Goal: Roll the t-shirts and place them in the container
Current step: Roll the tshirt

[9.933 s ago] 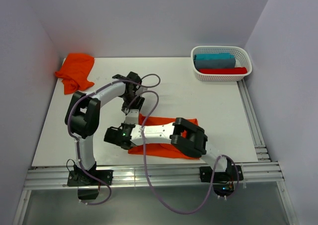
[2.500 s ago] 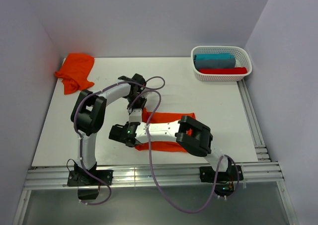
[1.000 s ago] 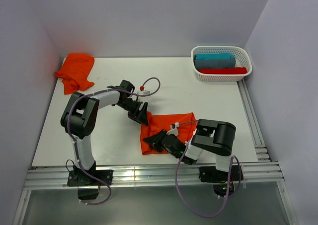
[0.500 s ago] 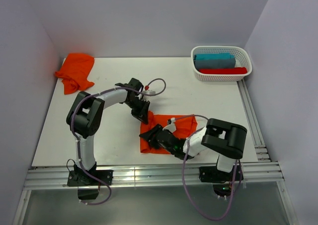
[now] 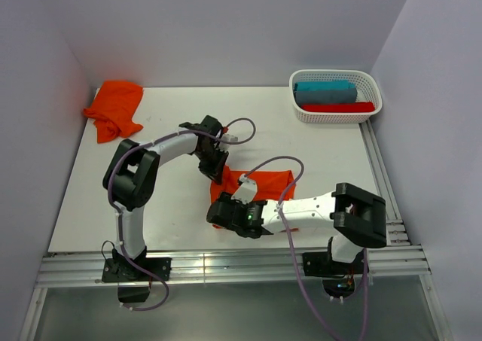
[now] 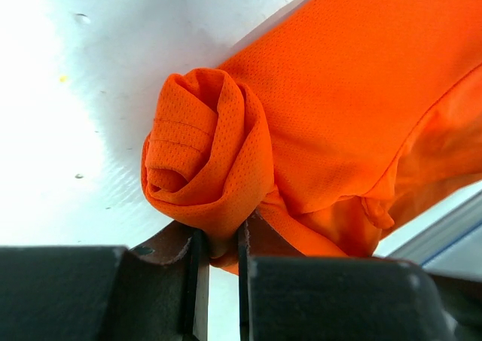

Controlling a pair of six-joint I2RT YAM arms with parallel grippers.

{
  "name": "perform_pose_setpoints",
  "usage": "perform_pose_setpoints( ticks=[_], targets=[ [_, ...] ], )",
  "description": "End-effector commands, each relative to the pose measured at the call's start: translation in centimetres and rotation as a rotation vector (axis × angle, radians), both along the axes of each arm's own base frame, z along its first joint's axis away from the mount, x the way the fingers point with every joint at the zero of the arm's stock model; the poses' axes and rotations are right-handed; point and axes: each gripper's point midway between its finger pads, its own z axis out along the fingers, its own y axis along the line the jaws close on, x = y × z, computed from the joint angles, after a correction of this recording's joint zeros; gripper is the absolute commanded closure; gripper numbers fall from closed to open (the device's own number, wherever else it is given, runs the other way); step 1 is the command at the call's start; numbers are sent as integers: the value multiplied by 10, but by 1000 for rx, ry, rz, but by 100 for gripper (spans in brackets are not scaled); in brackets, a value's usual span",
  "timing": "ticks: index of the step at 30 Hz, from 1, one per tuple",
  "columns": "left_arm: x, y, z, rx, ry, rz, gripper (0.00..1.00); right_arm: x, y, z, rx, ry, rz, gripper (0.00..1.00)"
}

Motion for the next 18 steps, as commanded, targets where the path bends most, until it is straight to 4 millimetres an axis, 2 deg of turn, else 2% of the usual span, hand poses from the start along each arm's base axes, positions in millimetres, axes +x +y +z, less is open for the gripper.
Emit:
perform_pose_setpoints(
  ticks=[1, 5, 7, 8, 10, 11, 12, 13, 14, 15, 17, 18],
  targets=[
    [17, 23, -12, 157, -92, 7, 96, -1, -39, 7, -252, -56, 2, 32],
    [14, 21, -12, 171, -94, -8, 95, 9, -25, 30, -264, -125, 15, 33],
    [14, 18, -11, 173, -97, -13, 95, 18, -21, 31, -299, -151, 20, 34],
    [13, 18, -13, 178, -93, -15, 95, 24, -10, 40, -300, -170, 36, 34],
    [13, 17, -12, 182, -91, -15, 95, 36, -8, 35, -369, -185, 34, 35],
    [13, 18, -14, 189, -89, -16, 95, 42, 4, 48, -361, -206, 35, 36],
    [12, 17, -13, 190, -87, -16, 95, 43, 1, 38, -432, -199, 44, 37],
    [12, 16, -13, 190, -85, -15, 94, 48, 4, 39, -456, -211, 42, 37],
    [12, 16, -14, 193, -81, -15, 94, 53, 15, 48, -447, -223, 42, 37],
    [11, 16, -14, 198, -80, -16, 94, 54, 13, 38, -500, -214, 51, 37],
    [12, 14, -14, 197, -81, -15, 94, 59, 21, 34, -527, -211, 55, 38],
    [12, 14, -15, 199, -78, -15, 94, 59, 17, 32, -557, -202, 56, 38]
  ],
)
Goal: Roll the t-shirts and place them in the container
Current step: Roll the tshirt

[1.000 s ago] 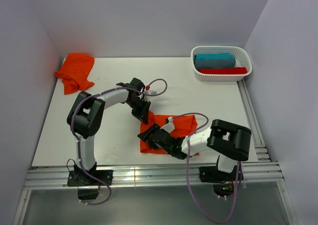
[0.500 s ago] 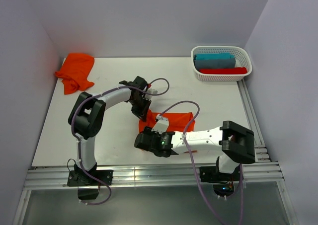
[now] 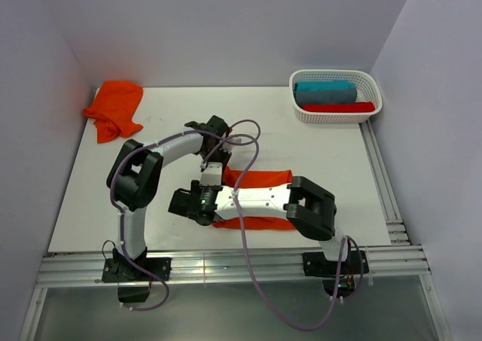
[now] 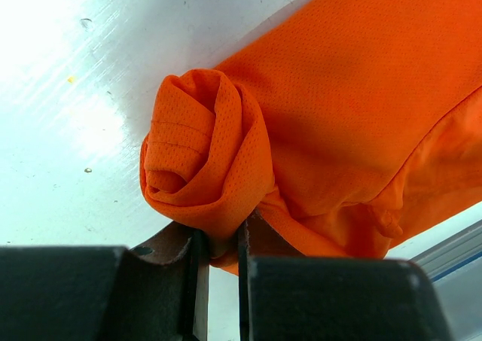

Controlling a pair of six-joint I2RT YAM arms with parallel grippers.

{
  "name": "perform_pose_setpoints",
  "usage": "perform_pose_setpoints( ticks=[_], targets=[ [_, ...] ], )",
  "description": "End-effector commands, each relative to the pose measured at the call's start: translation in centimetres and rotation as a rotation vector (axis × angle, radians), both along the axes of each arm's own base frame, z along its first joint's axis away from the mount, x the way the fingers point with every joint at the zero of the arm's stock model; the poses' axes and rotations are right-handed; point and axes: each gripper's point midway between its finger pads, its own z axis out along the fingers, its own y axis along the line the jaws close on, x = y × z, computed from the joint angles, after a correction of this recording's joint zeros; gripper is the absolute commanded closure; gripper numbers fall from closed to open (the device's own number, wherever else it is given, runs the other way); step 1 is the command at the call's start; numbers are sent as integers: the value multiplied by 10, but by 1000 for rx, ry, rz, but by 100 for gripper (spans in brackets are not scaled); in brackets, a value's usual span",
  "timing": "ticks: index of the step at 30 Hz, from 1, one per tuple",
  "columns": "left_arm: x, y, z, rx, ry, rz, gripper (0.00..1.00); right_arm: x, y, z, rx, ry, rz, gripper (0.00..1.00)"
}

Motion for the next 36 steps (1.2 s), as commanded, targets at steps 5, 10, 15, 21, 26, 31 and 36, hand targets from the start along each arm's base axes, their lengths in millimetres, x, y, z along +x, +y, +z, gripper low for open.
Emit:
perform_pose_setpoints(
  ticks=[5, 10, 15, 21, 26, 31, 36],
  targets=[
    [12, 11, -14, 103, -33, 10, 93, 10, -18, -5, -215, -17, -28, 39],
    [14, 9, -16, 111, -23, 19, 92, -9, -27, -23, -295, 27, -36, 39],
    [16, 6, -16, 107, -16, 28, 92, -25, -29, -41, -318, 74, -34, 39],
    [21, 2, -15, 95, -16, 40, 84, -36, -24, -51, -252, 103, -20, 51],
    [26, -4, -9, 70, -28, 50, 69, -39, -26, -52, -95, 140, -2, 66],
    [36, -18, 14, -42, -26, 58, 45, -38, -33, -60, 193, 150, -14, 78],
    [52, -27, 50, -181, -54, 46, 25, -36, -31, -47, 460, 145, -33, 83]
  ],
)
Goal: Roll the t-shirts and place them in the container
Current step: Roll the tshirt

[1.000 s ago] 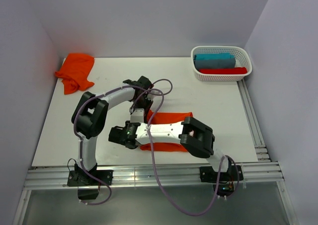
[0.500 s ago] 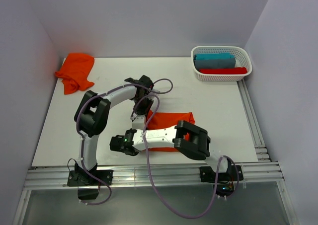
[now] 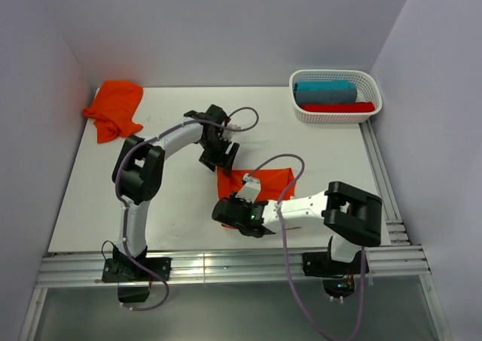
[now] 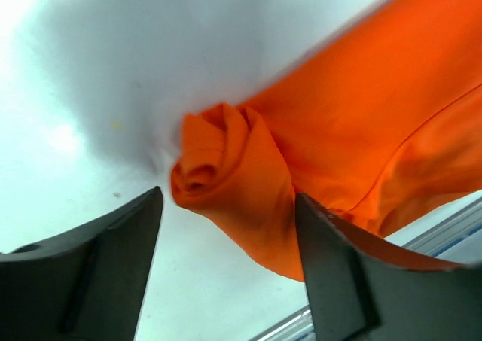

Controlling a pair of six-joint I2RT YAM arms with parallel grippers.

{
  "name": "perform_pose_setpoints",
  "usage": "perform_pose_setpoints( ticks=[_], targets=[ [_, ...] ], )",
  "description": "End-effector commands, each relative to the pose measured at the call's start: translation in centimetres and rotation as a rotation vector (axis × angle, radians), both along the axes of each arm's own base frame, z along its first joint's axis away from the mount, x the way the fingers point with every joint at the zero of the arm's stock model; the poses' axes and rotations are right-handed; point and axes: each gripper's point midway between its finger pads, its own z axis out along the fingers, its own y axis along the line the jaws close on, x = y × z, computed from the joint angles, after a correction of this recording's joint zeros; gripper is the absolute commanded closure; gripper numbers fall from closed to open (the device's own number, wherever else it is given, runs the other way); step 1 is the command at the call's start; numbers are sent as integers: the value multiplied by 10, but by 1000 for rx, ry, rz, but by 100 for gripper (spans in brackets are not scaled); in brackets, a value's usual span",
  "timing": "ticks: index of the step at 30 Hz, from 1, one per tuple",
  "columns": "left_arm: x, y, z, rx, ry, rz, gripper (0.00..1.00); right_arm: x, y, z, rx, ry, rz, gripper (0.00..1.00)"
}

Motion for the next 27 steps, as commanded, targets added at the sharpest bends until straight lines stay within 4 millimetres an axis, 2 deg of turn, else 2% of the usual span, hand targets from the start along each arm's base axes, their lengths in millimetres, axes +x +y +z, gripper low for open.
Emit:
perform_pose_setpoints(
  ticks=[1, 2, 3, 5, 6, 7, 11, 13, 15, 21, 24, 27],
  targets=[
    [29, -19, 48, -177, -109, -15, 24, -11, 7, -13, 185, 65, -12, 83],
    [31, -21, 55, -211, -119, -18, 23, -11, 9, -8, 238, 61, -19, 83],
    [29, -21, 63, -243, -126, -28, 21, -15, 5, -15, 284, 66, -22, 83],
    [27, -21, 72, -303, -120, -36, 18, -15, 1, -13, 372, 73, -61, 85],
    [24, -20, 71, -318, -118, -49, 17, -14, 6, -6, 446, 63, -67, 85],
    [21, -19, 74, -340, -118, -55, 17, -18, -6, -16, 457, 81, -90, 85],
    [5, -15, 71, -419, -75, -82, 17, -20, -9, -18, 565, 89, -115, 85],
    [-2, -12, 60, -430, -76, -120, 17, -22, -14, -24, 573, 101, -129, 85],
    [-12, -11, 45, -430, -38, -121, 18, -23, -14, -23, 614, 101, -133, 85],
    [-16, -8, 0, -387, 33, -85, 20, -28, -15, -29, 650, 118, -130, 85],
    [-20, -14, -6, -387, 57, -68, 21, -30, -17, -34, 640, 122, -129, 84],
    [-22, -21, -8, -377, 63, -57, 24, -32, -17, -37, 634, 130, -118, 77]
  ],
)
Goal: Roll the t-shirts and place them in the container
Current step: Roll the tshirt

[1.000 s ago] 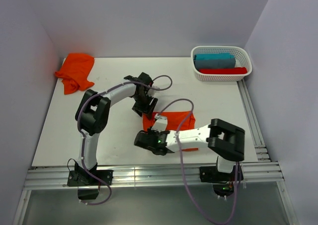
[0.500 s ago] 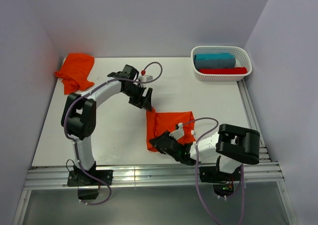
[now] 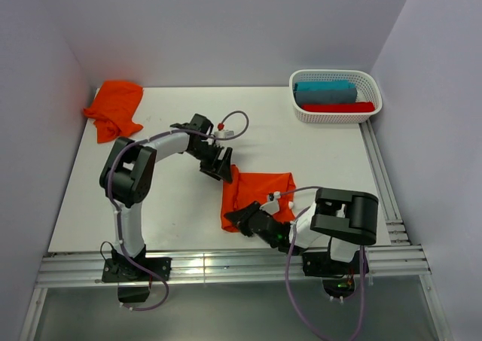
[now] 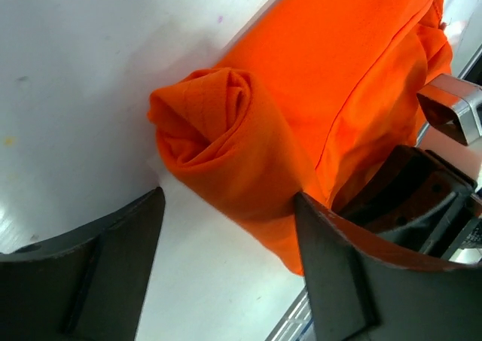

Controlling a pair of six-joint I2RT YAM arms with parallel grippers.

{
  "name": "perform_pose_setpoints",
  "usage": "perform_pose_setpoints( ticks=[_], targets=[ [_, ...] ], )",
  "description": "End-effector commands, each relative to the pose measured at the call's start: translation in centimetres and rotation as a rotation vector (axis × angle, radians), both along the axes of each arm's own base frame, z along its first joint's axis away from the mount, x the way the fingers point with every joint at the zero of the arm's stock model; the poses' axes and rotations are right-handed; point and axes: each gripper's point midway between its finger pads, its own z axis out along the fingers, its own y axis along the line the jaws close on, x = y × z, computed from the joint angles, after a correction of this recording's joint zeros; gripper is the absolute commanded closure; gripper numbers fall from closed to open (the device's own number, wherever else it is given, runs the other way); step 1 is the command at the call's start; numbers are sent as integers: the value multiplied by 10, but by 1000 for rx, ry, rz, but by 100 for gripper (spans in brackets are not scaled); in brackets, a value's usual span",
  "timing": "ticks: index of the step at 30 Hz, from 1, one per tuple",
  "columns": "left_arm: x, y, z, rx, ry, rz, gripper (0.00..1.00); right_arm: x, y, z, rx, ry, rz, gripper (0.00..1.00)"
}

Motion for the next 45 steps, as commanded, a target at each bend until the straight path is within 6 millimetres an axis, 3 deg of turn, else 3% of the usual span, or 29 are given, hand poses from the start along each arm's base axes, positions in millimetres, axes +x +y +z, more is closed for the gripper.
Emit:
perform_pose_setpoints(
  ticks=[1, 5, 7, 8, 11, 12, 14, 22, 27, 36, 41, 45],
  targets=[
    [0, -13, -10, 4, -2, -1, 26, -22, -16, -37, -115, 68, 69, 71],
    [2, -16, -16, 79, -7, 13, 58, -26, -23, -40, -144, 71, 85, 50],
    [0, -18, -15, 98, -25, 0, 65, -25, -24, -33, -160, 57, 84, 39],
    [3, -17, -14, 113, -43, -5, 72, -27, -36, -43, -230, 76, 79, 36],
    [3, -16, -13, 137, -47, -22, 86, -24, -45, -36, -308, 73, 63, 33],
    [4, -13, -14, 153, -57, -21, 90, -22, -42, -23, -285, 62, 55, 33],
    [9, -8, -15, 190, -85, -22, 99, -22, -55, -24, -341, 71, 38, 33],
    [17, -2, -11, 230, -131, -17, 100, -18, -89, -23, -423, 111, -9, 39],
    [20, -4, -9, 226, -130, -14, 100, -11, -106, -38, -487, 150, -19, 47],
    [29, -7, -3, 241, -137, -19, 100, 26, -124, -47, -593, 166, -32, 56],
    [37, -4, -9, 283, -141, 4, 100, 35, -120, -35, -639, 144, -16, 57],
    [42, 1, -11, 331, -150, 26, 100, 29, -106, -19, -678, 119, 16, 48]
  ],
)
